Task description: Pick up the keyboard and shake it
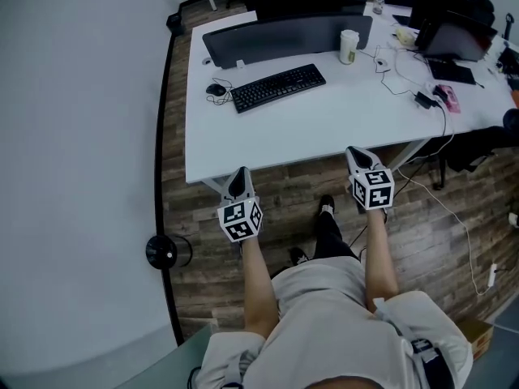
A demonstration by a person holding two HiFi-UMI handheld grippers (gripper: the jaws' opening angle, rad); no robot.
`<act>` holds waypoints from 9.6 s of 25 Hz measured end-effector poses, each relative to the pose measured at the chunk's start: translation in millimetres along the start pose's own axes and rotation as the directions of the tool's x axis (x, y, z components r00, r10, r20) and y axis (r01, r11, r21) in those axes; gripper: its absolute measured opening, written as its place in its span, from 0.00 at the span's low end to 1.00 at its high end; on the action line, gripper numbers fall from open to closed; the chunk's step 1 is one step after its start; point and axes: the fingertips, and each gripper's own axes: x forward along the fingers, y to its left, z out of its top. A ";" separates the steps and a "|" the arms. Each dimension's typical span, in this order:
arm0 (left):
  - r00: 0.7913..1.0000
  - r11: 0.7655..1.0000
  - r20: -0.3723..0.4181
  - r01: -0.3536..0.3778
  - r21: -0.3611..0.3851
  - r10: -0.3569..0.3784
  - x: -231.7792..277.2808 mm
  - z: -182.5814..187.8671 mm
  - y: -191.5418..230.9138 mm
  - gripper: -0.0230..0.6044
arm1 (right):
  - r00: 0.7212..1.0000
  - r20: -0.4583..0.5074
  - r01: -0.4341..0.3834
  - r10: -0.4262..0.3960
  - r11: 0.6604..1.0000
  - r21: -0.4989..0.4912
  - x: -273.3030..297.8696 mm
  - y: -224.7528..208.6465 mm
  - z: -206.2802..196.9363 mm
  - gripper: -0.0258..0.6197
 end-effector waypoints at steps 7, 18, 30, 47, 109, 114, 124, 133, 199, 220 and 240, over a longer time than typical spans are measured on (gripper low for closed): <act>0.999 0.999 -0.025 0.040 -0.003 -0.040 37.7 -4.7 -12.2 0.06 | 1.000 -0.003 0.020 -0.020 1.000 0.011 17.3 -26.3 10.8 0.10; 0.996 0.998 -0.075 0.043 0.052 -0.039 116.5 0.1 -8.3 0.06 | 1.000 0.011 -0.015 0.015 1.000 0.027 87.3 -61.6 52.0 0.10; 0.998 0.991 -0.060 0.004 0.132 0.003 203.2 41.3 -3.7 0.06 | 0.993 0.009 -0.114 0.114 0.993 0.037 173.7 -94.4 84.4 0.10; 0.995 0.990 -0.087 -0.039 0.134 0.051 277.8 40.2 -28.5 0.06 | 0.983 -0.031 -0.182 0.183 0.983 0.035 237.1 -160.5 93.1 0.10; 0.972 0.980 -0.227 -0.098 -0.170 0.058 417.2 -10.6 176.3 0.06 | 0.926 -0.246 -0.261 0.286 0.957 0.131 476.1 -194.7 53.2 0.10; 0.941 0.973 -0.327 0.007 -0.231 -0.084 441.2 -35.7 178.6 0.07 | 0.905 -0.256 -0.268 0.340 0.923 0.276 492.8 -227.5 31.4 0.10; 0.904 0.856 -0.378 -0.024 -0.516 -0.202 472.1 -75.9 198.5 0.24 | 0.874 -0.278 -0.284 0.399 0.883 0.373 525.9 -247.8 14.3 0.10; 0.902 0.708 -0.360 -0.093 -0.700 -0.237 487.9 -98.0 198.4 0.39 | 0.877 -0.279 -0.259 0.391 0.874 0.412 541.8 -250.0 7.7 0.10; 0.720 0.722 -0.193 0.558 -0.410 -0.667 452.7 -46.3 122.7 0.22 | 0.659 -0.212 -0.573 0.721 0.664 0.480 564.1 -212.3 2.1 0.46; 0.591 0.644 -0.260 0.727 -0.237 -0.764 436.7 2.2 115.4 0.21 | 0.203 -0.378 -0.913 0.903 0.314 0.260 496.3 -180.4 102.4 0.27; 0.481 0.490 -0.478 0.864 0.116 -0.735 400.8 70.4 77.6 0.20 | 0.300 -0.596 -0.954 0.745 0.222 -0.202 387.7 -184.0 230.6 0.22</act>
